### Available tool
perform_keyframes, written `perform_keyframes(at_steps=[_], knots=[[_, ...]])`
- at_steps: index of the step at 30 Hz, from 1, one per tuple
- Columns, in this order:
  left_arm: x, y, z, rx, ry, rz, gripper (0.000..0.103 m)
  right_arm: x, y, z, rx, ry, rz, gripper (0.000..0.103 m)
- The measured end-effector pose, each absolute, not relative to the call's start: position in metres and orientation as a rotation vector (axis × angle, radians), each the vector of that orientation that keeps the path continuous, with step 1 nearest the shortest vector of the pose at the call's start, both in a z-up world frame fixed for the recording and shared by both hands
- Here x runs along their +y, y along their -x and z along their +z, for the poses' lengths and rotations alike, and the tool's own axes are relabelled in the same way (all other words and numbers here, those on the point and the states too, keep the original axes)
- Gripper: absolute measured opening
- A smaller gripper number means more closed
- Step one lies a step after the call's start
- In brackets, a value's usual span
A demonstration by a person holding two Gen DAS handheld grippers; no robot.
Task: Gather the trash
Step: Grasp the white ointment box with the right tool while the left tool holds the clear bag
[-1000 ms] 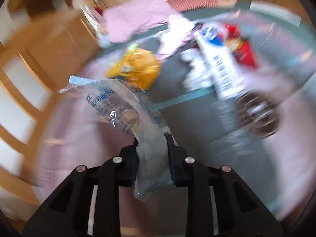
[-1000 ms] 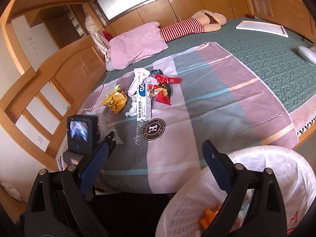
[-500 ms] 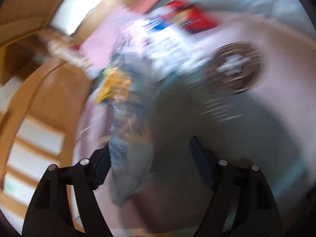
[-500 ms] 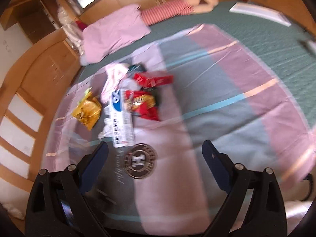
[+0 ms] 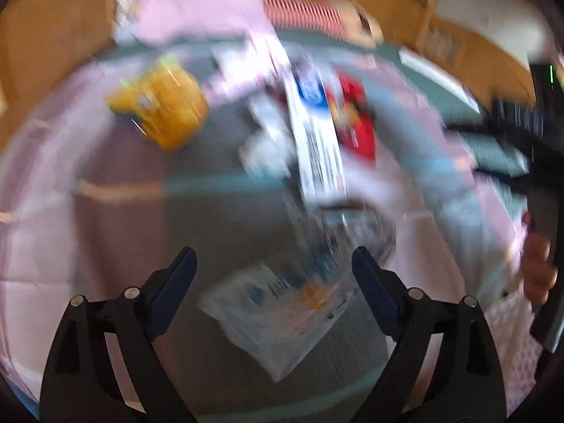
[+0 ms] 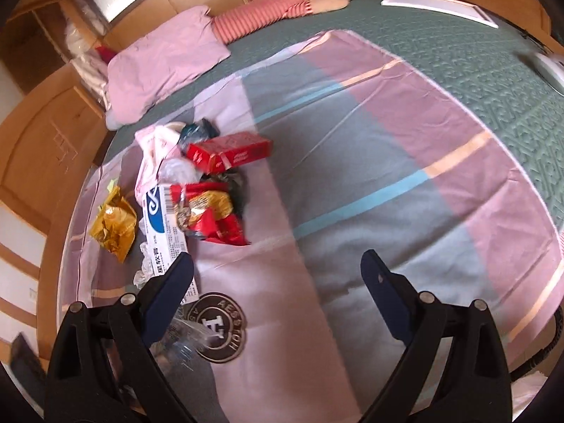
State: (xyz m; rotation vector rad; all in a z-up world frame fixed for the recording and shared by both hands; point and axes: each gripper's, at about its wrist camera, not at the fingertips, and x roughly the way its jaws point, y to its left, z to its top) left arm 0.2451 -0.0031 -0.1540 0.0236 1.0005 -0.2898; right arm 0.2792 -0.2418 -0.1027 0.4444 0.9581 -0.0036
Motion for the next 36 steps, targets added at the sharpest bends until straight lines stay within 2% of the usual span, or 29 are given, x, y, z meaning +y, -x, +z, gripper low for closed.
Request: perform_keyframes(at_steps=[2, 4, 5, 12, 13, 14, 15, 16, 17, 18, 23, 27, 28, 30, 33, 36], knots=[[-0.019, -0.245, -0.168, 1.054, -0.1, -0.311, 0.089, -0.225, -0.29, -0.104, 0.966, -0.421, 0.048, 0.094], [-0.021, -0.245, -0.171, 1.048, -0.124, -0.308, 0.077, -0.205, -0.307, -0.107, 0.993, -0.399, 0.104, 0.094], [-0.016, -0.245, -0.171, 1.058, -0.093, -0.31, 0.067, -0.194, -0.318, -0.111, 1.014, -0.376, 0.133, 0.094], [0.031, -0.236, -0.164, 1.048, 0.117, -0.214, 0.04, -0.13, -0.351, -0.132, 1.104, -0.21, 0.211, 0.093], [0.037, -0.236, -0.164, 1.046, 0.15, -0.205, 0.04, -0.123, -0.351, -0.135, 1.11, -0.186, 0.21, 0.093], [0.04, -0.236, -0.165, 1.046, 0.162, -0.2, 0.039, -0.115, -0.351, -0.138, 1.116, -0.158, 0.205, 0.085], [0.039, -0.238, -0.165, 1.046, 0.163, -0.199, 0.039, -0.111, -0.351, -0.142, 1.127, -0.142, 0.203, 0.066], [0.037, -0.238, -0.165, 1.047, 0.153, -0.2, 0.039, -0.107, -0.351, -0.146, 1.148, -0.132, 0.199, 0.055], [0.035, -0.238, -0.165, 1.046, 0.136, -0.199, 0.039, -0.107, -0.349, -0.151, 1.16, -0.146, 0.201, 0.047], [0.033, -0.239, -0.164, 1.044, 0.122, -0.201, 0.04, -0.109, -0.346, -0.15, 1.145, -0.163, 0.201, 0.044], [0.027, -0.238, -0.165, 1.052, 0.091, -0.229, 0.053, -0.135, -0.324, -0.131, 1.078, -0.179, 0.159, 0.042], [0.014, -0.238, -0.169, 1.056, 0.045, -0.236, 0.07, -0.167, -0.297, -0.101, 0.981, -0.208, 0.127, 0.042], [0.009, -0.242, -0.17, 1.054, 0.016, -0.231, 0.071, -0.177, -0.291, -0.093, 0.962, -0.224, 0.11, 0.042], [0.0, -0.243, -0.173, 1.049, -0.046, -0.221, 0.067, -0.197, -0.277, -0.083, 0.952, -0.272, 0.089, 0.042], [-0.009, -0.246, -0.175, 1.029, -0.109, -0.201, 0.05, -0.218, -0.256, -0.078, 0.961, -0.318, 0.058, 0.042], [-0.005, -0.246, -0.174, 1.021, -0.099, -0.177, 0.042, -0.229, -0.231, -0.076, 0.949, -0.327, 0.043, 0.042]])
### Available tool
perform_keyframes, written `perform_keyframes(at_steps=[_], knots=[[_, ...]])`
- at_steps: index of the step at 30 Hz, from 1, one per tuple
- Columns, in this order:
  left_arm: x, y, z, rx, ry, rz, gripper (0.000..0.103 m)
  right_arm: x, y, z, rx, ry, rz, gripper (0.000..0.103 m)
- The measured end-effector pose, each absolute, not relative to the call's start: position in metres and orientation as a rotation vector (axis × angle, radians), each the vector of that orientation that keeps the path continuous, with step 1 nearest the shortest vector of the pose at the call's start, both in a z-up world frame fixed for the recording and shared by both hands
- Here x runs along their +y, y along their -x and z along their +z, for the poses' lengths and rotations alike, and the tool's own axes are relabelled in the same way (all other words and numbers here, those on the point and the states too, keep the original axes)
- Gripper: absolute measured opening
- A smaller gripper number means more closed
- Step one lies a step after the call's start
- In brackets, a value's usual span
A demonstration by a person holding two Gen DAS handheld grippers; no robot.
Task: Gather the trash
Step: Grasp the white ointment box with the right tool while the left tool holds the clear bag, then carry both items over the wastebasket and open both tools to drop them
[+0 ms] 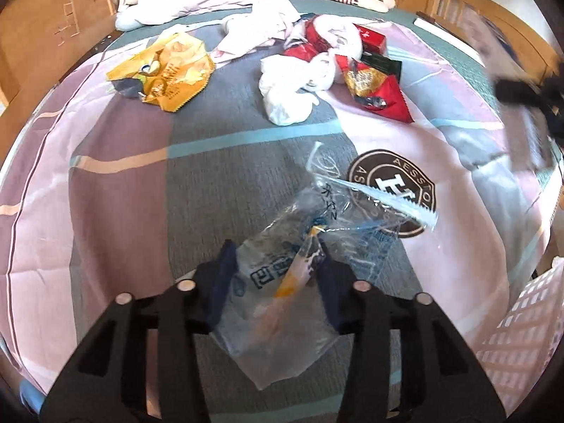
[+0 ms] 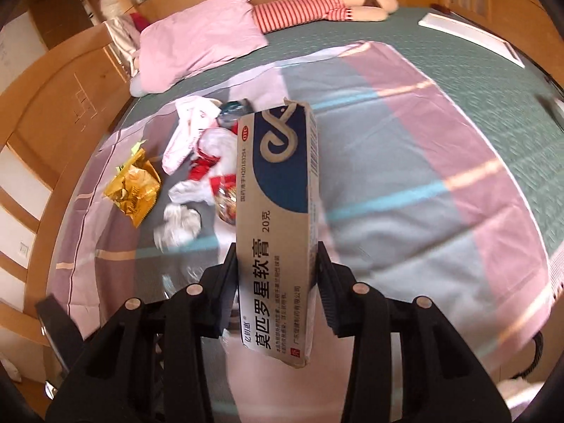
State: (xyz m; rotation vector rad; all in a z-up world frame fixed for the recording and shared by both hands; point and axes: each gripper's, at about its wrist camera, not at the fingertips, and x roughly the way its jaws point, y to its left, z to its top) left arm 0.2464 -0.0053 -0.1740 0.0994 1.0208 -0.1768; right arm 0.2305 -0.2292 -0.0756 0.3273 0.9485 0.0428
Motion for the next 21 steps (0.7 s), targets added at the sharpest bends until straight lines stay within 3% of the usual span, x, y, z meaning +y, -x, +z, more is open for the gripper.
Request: perform_keyframes(at_steps=[4, 5, 21], knots=[[0.006, -0.243, -0.165, 0.968, -0.08, -0.118, 0.028, -0.235, -0.202, -0.075, 0.936, -0.336, 0.041, 0.042], [0.009, -0.241, -0.162, 0.958, -0.069, -0.11, 0.005, -0.236, -0.196, -0.075, 0.933, -0.341, 0.044, 0.042], [0.038, -0.216, -0.137, 0.844, 0.074, -0.043, 0.003, -0.238, -0.146, -0.069, 0.868, -0.38, 0.064, 0.042]])
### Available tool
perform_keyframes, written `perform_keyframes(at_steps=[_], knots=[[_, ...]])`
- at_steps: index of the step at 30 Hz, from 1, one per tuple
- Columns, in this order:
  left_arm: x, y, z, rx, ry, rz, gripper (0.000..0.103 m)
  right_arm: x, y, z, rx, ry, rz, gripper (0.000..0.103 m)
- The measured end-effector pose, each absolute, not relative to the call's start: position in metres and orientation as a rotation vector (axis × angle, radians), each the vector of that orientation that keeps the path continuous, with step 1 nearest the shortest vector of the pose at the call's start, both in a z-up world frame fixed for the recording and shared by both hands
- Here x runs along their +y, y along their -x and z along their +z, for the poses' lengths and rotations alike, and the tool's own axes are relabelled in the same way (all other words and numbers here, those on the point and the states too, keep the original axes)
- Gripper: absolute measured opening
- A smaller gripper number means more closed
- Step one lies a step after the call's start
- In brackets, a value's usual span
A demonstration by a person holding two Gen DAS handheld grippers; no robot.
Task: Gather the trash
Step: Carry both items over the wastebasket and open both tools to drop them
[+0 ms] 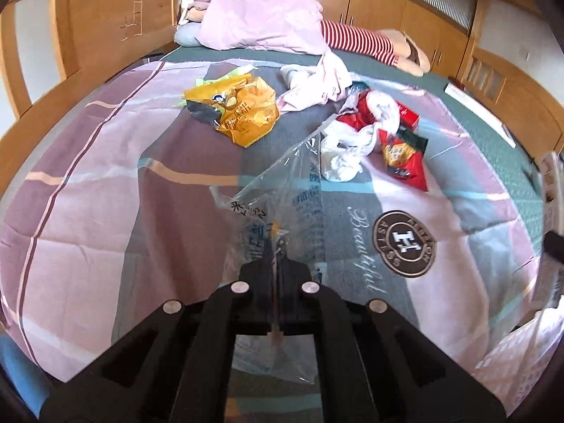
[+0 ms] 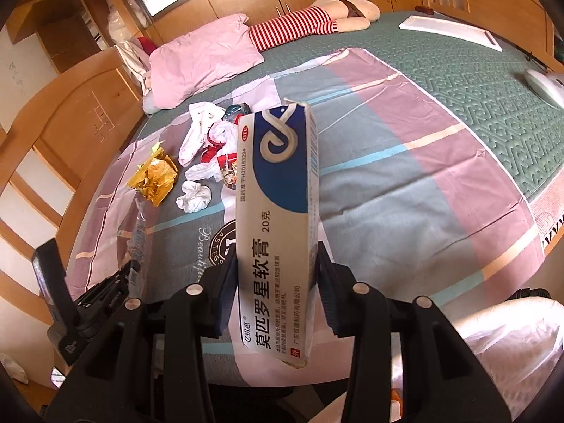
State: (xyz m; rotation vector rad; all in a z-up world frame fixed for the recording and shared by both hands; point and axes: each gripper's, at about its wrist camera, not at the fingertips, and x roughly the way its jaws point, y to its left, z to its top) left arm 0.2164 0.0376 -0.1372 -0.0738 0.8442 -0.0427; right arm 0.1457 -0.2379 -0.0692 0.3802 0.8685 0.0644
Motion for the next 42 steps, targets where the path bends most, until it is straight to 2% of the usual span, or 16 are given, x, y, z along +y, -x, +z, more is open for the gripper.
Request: perform_keyframes(at_steps=[19, 31, 40, 42], knots=[[0.038, -0.179, -0.119, 0.73, 0.047, -0.032, 0.003, -0.234, -0.111, -0.036, 0.75, -0.339, 0.132, 0.042], [0.036, -0.123, -0.087, 0.572, 0.116, -0.092, 0.003, -0.275, -0.037, -0.005, 0.658, -0.244, 0.148, 0.042], [-0.014, -0.067, -0.045, 0.492, 0.089, -0.272, 0.003, -0.318, 0.019, -0.033, 0.778, -0.221, 0.09, 0.042], [-0.024, -0.058, -0.041, 0.495, 0.092, -0.331, 0.003, -0.32, 0.021, -0.049, 0.855, -0.23, 0.085, 0.047]])
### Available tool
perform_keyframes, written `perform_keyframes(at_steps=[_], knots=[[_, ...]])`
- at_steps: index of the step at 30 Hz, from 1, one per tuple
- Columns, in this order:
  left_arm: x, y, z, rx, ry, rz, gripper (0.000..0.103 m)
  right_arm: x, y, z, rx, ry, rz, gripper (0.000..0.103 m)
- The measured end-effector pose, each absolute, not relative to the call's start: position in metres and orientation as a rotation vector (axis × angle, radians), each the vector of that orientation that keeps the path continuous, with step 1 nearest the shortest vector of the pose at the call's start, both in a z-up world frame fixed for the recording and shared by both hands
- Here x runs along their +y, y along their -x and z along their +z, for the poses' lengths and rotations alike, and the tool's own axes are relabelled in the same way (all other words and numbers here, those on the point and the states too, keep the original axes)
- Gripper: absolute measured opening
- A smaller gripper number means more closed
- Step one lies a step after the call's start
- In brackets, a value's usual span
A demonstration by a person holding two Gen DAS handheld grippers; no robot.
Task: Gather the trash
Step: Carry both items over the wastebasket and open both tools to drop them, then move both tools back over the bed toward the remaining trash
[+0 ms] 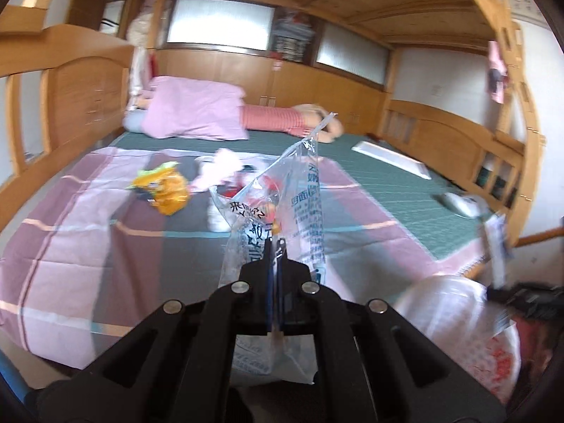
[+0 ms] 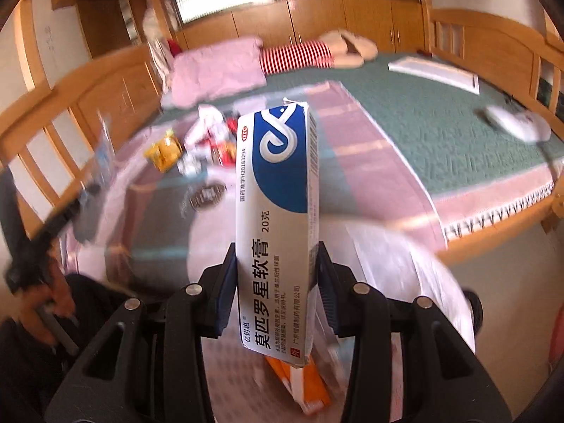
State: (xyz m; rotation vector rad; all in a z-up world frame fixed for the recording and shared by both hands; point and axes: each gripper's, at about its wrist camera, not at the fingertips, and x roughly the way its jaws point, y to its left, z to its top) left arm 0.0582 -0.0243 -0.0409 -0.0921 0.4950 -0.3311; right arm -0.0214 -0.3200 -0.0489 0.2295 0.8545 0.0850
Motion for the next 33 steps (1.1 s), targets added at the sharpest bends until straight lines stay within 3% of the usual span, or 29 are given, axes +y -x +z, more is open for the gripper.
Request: perform_keyframes(at_steps=[1, 3, 6, 12, 17, 19, 20, 21, 23, 26, 33], knots=[[-0.028, -0.055, -0.04, 0.5, 0.096, -0.355, 0.003, -0.321, 0.022, -0.056, 0.898, -0.236, 0.09, 0.049], [-0.037, -0.05, -0.04, 0.519, 0.108, -0.415, 0.003, -0.322, 0.024, -0.071, 0.976, -0.237, 0.096, 0.066], [-0.049, -0.046, -0.043, 0.544, 0.11, -0.476, 0.003, -0.33, 0.034, -0.067, 0.937, -0.235, 0.045, 0.077], [-0.081, -0.034, -0.055, 0.605, 0.082, -0.65, 0.003, -0.371, 0.048, -0.033, 0.76, -0.394, -0.035, 0.084], [-0.148, 0.003, -0.078, 0.673, -0.168, -0.904, 0.005, -0.396, 0.057, -0.022, 0.678, -0.481, -0.093, 0.085], [-0.168, 0.017, -0.091, 0.68, -0.273, -0.933, 0.027, -0.402, 0.059, -0.024, 0.679, -0.507, -0.101, 0.086], [-0.175, 0.021, -0.095, 0.679, -0.3, -0.931, 0.057, -0.404, 0.059, -0.025, 0.683, -0.52, -0.103, 0.086], [-0.181, 0.026, -0.099, 0.669, -0.325, -0.925, 0.074, -0.406, 0.059, -0.026, 0.686, -0.527, -0.101, 0.086], [-0.184, 0.028, -0.102, 0.66, -0.339, -0.934, 0.075, -0.406, 0.058, -0.029, 0.695, -0.528, -0.099, 0.086], [-0.178, 0.023, -0.103, 0.669, -0.3, -0.915, 0.086, -0.405, 0.054, -0.034, 0.712, -0.51, -0.112, 0.086], [-0.147, -0.012, -0.104, 0.76, -0.097, -0.842, 0.088, -0.416, 0.014, -0.039, 0.732, -0.504, -0.079, 0.086]])
